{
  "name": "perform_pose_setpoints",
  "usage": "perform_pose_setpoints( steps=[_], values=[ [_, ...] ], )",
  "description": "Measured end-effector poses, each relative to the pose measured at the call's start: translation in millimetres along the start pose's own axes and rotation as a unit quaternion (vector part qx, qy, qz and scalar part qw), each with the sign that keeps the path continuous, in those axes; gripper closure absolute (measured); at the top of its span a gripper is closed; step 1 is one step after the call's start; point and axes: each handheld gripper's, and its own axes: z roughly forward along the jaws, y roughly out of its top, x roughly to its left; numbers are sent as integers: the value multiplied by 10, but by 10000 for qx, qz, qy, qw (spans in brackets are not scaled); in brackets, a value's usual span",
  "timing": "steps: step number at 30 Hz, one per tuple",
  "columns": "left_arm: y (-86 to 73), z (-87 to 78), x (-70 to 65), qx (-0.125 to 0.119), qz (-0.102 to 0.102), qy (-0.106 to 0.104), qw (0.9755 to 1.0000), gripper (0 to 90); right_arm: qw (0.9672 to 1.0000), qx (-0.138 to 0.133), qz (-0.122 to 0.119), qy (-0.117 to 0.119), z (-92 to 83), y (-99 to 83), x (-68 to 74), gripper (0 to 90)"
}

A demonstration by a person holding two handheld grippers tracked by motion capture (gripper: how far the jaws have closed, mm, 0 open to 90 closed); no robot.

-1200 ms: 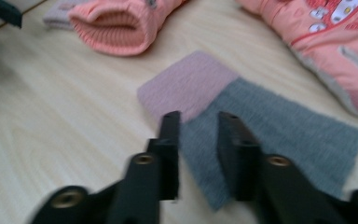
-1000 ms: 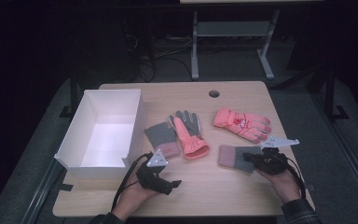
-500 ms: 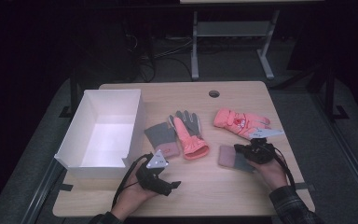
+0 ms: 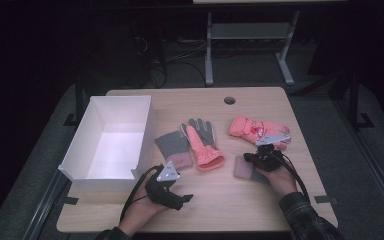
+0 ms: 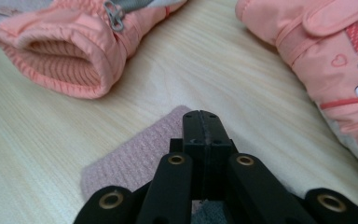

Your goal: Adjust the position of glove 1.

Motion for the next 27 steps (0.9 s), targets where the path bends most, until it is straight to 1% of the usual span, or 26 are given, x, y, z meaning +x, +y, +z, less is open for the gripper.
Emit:
perform_pose_setpoints(
  steps=[2,6,7,9,12,14,16,18,21,25,27],
  values=[
    [-3,7,1,-46,-66,-7,10000,137,10000,59,8,-12,20,-2,2,900],
    [-2,-3,-4,-34,-61,9,10000,137,9999,124,7,-15,43,-17,14,900],
    [-3,-8,-9,-34,-27,30,10000,137,9999,126,-74,16,44,-24,24,900],
    [-6,-7,-10,-36,-8,39,10000,137,9999,158,-35,37,38,-24,38,900],
    [-11,-8,5,-4,-23,35,10000,137,9997,175,7,177,11,-64,81,900],
    [-10,-20,13,2,5,41,10000,137,9994,220,-92,256,-18,-92,109,900],
    [-12,-18,16,19,-18,46,10000,137,9989,265,-199,340,-48,-118,145,900],
    [-15,-18,7,28,-51,43,10000,137,9982,359,-257,402,-87,-142,195,900],
    [-21,-21,-8,-16,-82,50,10000,137,9969,456,-422,476,-157,-184,275,900],
    [-26,-24,-5,-12,-61,43,10000,137,9956,508,-549,569,-249,-258,378,900],
    [-25,-19,-7,-17,-83,41,10000,137,9950,527,-597,609,-295,-298,432,900]
  ],
)
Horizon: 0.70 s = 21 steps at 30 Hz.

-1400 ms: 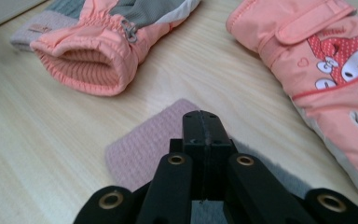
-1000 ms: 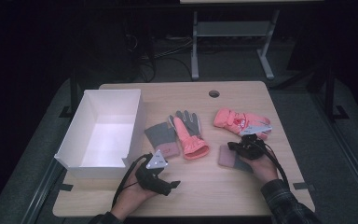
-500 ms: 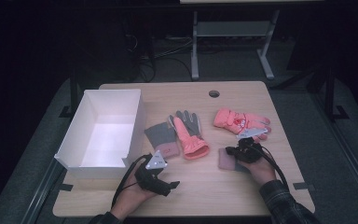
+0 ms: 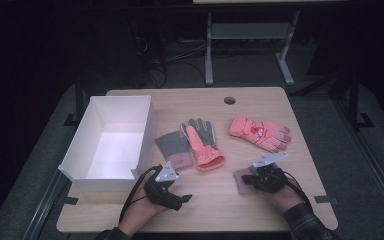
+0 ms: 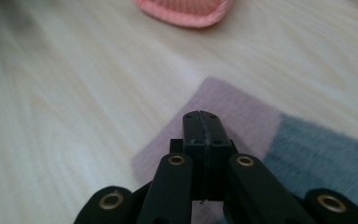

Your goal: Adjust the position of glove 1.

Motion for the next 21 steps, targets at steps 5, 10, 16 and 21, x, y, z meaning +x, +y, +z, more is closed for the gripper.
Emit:
perform_pose_setpoints(
  steps=[5,10,16,21],
  values=[
    [2,-2,-7,42,40,9,10000,137,9999,6,-170,17,-75,-96,123,900],
    [3,2,3,67,48,15,10000,137,9986,-356,157,-353,-272,-97,-61,900],
    [9,15,-5,92,55,5,9999,137,9943,-378,697,-714,-323,-191,-416,900],
    [9,23,-9,120,82,6,9999,137,9942,-313,755,-699,-260,-163,-508,900]
  ],
)
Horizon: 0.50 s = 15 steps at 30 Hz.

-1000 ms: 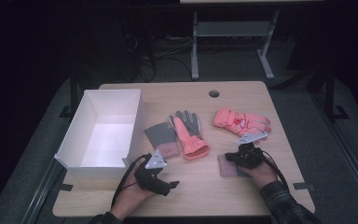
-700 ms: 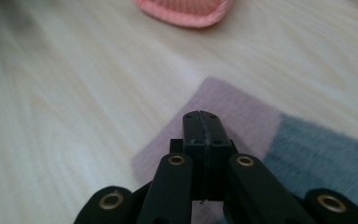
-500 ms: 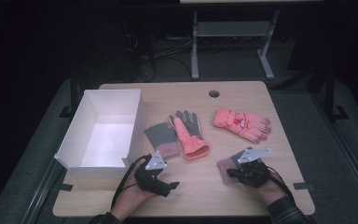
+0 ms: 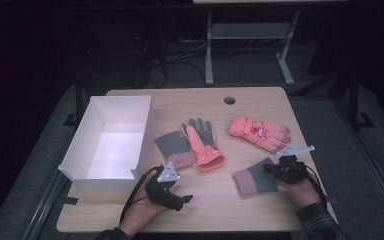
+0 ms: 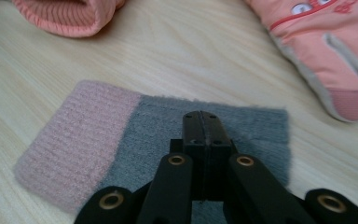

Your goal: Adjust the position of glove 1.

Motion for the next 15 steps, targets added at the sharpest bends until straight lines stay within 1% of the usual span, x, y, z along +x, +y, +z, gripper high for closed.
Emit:
perform_pose_setpoints(
  steps=[1,2,3,4,5,6,7,10,12,15],
  values=[
    [0,0,0,0,0,0,10000,137,10000,0,0,0,0,0,0,900],
    [-1,1,3,-2,-2,-1,10000,137,9999,112,-53,-6,52,5,17,900],
    [-1,1,3,-2,-2,-1,10000,137,9999,112,-53,-6,52,5,17,900],
    [-1,2,3,-7,-11,1,10000,137,9996,251,-138,-52,119,4,38,900],
    [-1,4,3,-20,-26,-1,10000,137,9996,251,-138,-52,119,4,38,900],
    [-1,5,3,-31,-46,4,10000,137,9994,302,-184,-26,160,9,56,900],
    [-1,5,3,-31,-46,4,10000,137,9994,302,-184,-26,160,9,56,900],
    [-1,5,3,-41,-72,16,10000,137,9990,325,-293,80,208,45,143,900],
    [-2,5,9,-27,-54,19,10000,137,9985,341,-408,110,235,65,203,900],
    [-2,7,8,-24,-59,21,10000,137,9979,360,-507,181,282,100,298,900]
  ],
)
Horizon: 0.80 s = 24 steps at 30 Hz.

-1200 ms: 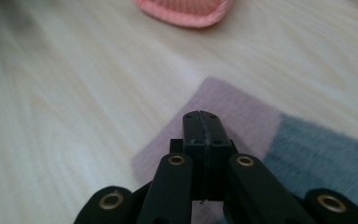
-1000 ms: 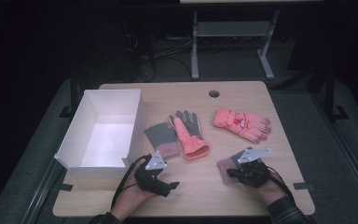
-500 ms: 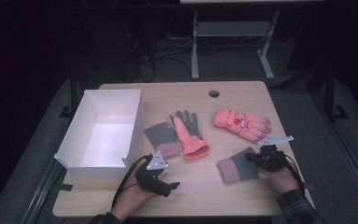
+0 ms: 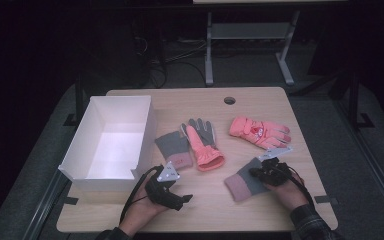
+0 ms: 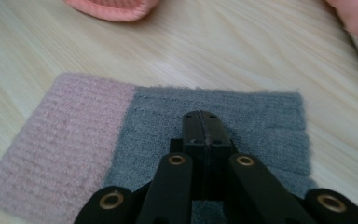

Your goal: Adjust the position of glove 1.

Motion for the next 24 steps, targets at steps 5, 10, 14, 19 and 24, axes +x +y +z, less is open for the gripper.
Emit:
perform_pose_setpoints(
  steps=[5,10,14,19,24],
  values=[
    [1,0,-1,19,23,1,10000,137,10000,-3,-71,55,63,58,125,900],
    [3,4,-2,36,12,-1,10000,137,9999,20,-132,104,103,99,237,900],
    [4,7,-7,16,-13,-2,10000,137,9996,1,-233,150,148,133,354,900],
    [0,9,-6,9,-37,-7,10000,137,9991,-2,-348,247,202,181,480,900],
    [-4,0,-6,29,-5,-11,10000,137,9984,-97,-483,290,189,220,529,900]
  ],
)
